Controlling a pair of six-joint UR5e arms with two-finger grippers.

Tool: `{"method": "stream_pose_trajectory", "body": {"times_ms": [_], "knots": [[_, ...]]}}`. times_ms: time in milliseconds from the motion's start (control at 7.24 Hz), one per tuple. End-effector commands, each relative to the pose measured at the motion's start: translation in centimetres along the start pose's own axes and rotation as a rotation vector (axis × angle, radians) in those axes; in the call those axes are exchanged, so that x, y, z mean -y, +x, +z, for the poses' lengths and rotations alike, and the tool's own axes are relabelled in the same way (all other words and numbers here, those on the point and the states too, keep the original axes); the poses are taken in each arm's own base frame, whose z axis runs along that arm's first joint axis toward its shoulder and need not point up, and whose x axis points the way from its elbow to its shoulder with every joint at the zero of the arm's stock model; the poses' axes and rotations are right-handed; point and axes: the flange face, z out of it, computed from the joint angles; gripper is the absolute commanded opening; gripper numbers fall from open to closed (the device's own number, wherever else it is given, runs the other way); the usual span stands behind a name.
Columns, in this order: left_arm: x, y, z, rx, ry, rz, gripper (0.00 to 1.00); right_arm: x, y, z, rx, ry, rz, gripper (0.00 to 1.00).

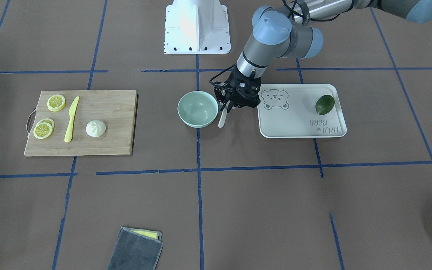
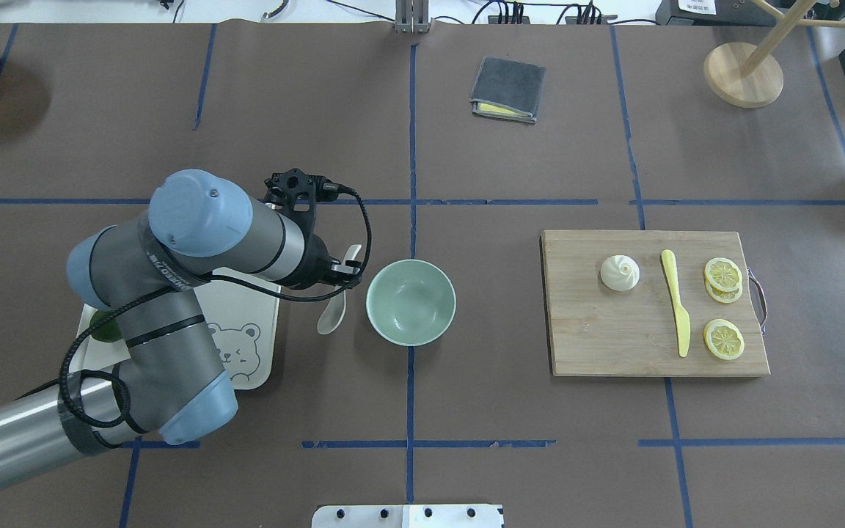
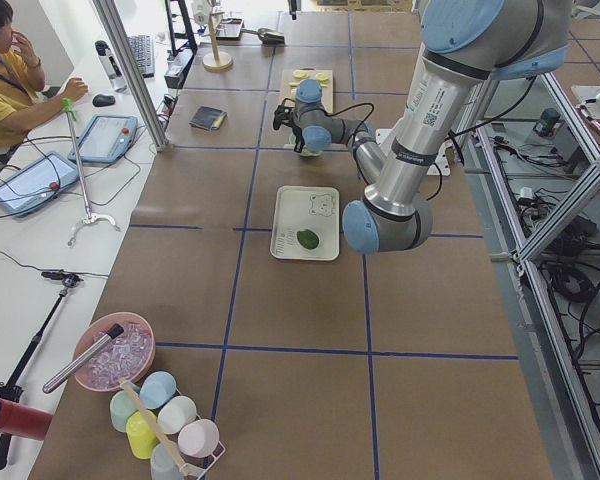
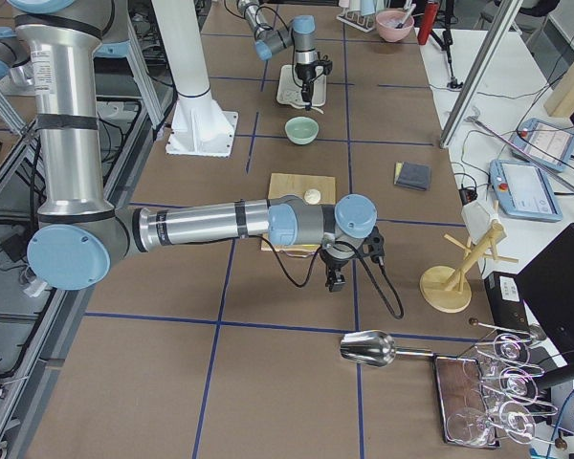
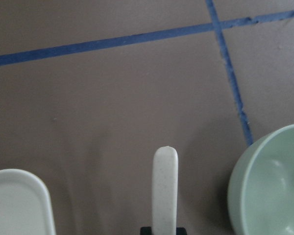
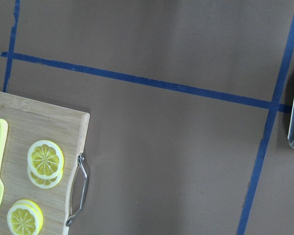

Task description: Put spoon and bun in bowl

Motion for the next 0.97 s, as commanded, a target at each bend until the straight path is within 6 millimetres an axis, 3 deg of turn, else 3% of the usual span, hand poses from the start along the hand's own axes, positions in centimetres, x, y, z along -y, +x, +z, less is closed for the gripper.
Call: {"method": "stream_pose_trajectory", "body": {"times_ms": [0,276,415,691,829], "knots": [[1.3,5.2,1.5,-0.020,0.058,-0.054,0.00,0.0,-0.2,0.1,0.019,-0.001,0.000,1.00],[1.7,5.1,1.8,-0.023,0.083,-0.075,0.00,0.1,-0.3,0.2,0.020,-0.004,-0.002,1.00],[0.9,5.3,2.4,-0.021,0.089,-0.061,0.38,0.1,-0.4,0.2,0.021,-0.002,-0.002,1.00],[0.6,5.1,2.8,-0.014,0.084,-0.055,0.60,0.5,-2.2,0.9,0.075,-0.013,-0.026,1.00],[0.6,5.1,2.5,-0.017,0.085,-0.055,0.61,0.9,-3.9,1.2,0.093,-0.019,-0.056,1.00]]}}
